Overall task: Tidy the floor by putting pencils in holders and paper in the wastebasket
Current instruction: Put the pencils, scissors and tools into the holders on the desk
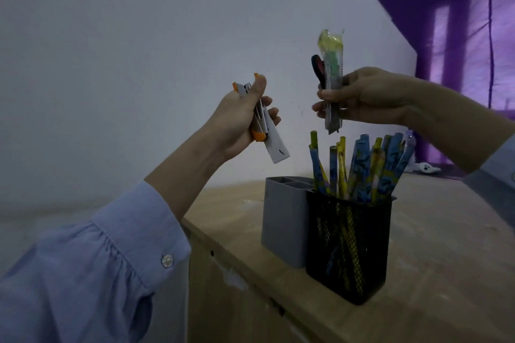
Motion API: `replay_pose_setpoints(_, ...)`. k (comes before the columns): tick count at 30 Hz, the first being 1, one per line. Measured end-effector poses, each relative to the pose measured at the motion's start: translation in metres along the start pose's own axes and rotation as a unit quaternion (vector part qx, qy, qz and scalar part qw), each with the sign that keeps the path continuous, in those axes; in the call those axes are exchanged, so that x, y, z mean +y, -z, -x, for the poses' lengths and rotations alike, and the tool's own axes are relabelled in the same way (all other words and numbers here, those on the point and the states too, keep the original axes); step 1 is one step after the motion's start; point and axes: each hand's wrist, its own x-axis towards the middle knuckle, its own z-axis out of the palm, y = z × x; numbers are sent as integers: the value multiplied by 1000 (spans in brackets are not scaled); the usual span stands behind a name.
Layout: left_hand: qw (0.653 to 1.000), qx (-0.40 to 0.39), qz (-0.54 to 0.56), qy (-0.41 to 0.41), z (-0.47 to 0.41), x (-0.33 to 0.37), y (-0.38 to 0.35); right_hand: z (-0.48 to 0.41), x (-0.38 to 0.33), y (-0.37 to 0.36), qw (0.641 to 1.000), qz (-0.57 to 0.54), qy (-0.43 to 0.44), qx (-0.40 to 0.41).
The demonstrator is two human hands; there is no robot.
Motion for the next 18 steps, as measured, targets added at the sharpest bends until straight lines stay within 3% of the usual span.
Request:
replay_pose_setpoints(7, 998, -39, -36, 35, -19, -35, 8, -14, 25, -1, 997, -35, -2, -72)
replay_pose_setpoints(18, 974, -166, -151, 37, -14, -58, 16, -31, 43, 8, 980, 60, 25, -190)
